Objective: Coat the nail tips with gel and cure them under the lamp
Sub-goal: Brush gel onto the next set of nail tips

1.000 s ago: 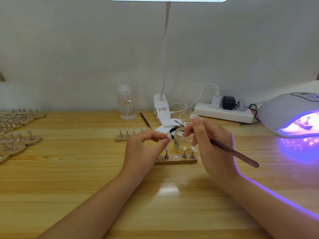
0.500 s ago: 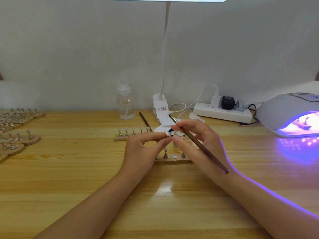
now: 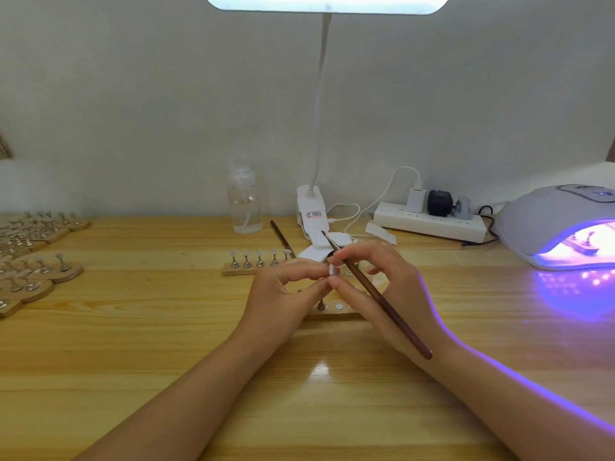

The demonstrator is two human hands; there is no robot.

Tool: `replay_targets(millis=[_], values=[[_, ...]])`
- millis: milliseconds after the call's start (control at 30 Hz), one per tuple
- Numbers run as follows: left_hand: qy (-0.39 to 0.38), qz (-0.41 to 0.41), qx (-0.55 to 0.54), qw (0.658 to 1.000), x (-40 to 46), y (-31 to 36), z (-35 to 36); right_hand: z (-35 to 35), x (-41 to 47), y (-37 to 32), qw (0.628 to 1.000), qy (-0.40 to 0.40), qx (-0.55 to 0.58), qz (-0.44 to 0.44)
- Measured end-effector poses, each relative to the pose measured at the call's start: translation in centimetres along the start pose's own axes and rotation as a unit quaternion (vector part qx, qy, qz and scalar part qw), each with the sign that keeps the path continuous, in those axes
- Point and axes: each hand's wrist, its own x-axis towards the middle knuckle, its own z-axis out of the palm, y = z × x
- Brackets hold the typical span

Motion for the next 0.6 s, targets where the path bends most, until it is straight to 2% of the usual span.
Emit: replay_targets(millis=[200,300,400,600], values=[[-0.001,-0.029,0.067,0.997,0.1,-0.1,-0.2,-0.3,0.6,-0.4,1.0,0.015,0.02,0.018],[-0.032,-0.042,0.115,0.992,0.2,-0.6,-0.1,-1.0,0.2,0.1,1.0,0.008,0.004,0.01],[-0.059,-0.043,0.155,0.985,0.0,-0.8,0.0,-1.2,-0.8,0.7,0.999,0.033,0.005,0.027],[-0.081,-0.067,0.178,0.979,-0.2,-0.9,-0.4,-1.0,-1.1,1.3,0.999,0.006,-0.038,-0.005]])
